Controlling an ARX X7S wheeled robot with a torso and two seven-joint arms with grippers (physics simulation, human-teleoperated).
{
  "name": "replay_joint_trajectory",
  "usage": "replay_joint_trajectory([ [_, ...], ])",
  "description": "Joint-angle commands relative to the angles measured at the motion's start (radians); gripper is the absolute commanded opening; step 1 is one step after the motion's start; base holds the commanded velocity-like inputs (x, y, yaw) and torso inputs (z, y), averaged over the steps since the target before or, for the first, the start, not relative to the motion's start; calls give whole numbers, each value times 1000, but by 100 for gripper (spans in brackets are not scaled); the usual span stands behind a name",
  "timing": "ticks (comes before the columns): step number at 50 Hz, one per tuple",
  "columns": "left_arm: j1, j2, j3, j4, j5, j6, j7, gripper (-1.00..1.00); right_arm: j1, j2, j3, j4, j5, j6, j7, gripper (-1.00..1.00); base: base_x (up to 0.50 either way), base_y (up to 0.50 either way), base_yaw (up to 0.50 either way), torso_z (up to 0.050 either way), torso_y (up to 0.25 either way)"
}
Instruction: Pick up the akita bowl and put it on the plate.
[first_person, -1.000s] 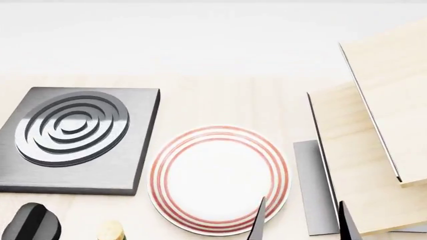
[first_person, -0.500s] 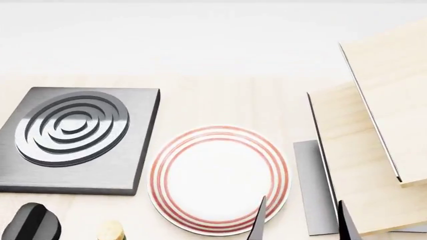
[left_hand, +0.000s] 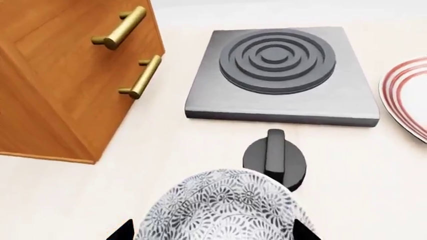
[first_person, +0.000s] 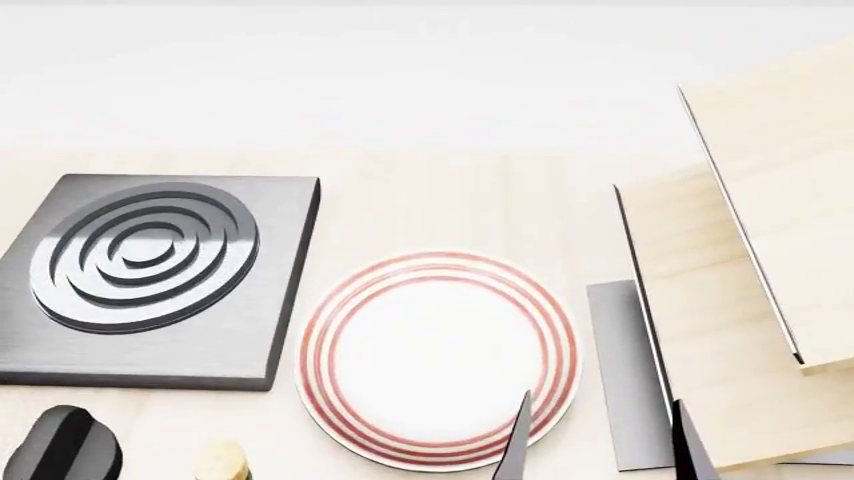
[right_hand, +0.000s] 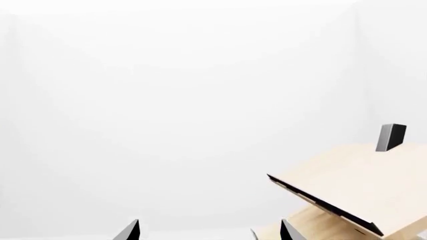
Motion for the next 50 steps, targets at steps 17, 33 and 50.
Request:
replay_joint_trajectory([
  [17,61,6,37,-32,42,-85,21,100,12,5,-8,16,10,2,7,100,0,0,0,0,0],
  [33,112,58,-115,-37,35,-100,123,100,17,5,-16,29,10,2,11,100,0,0,0,0,0],
  [50,157,109,-186,-41,96,-139,202,100,21,8,-25,39,9,0,15,100,0,0,0,0,0],
])
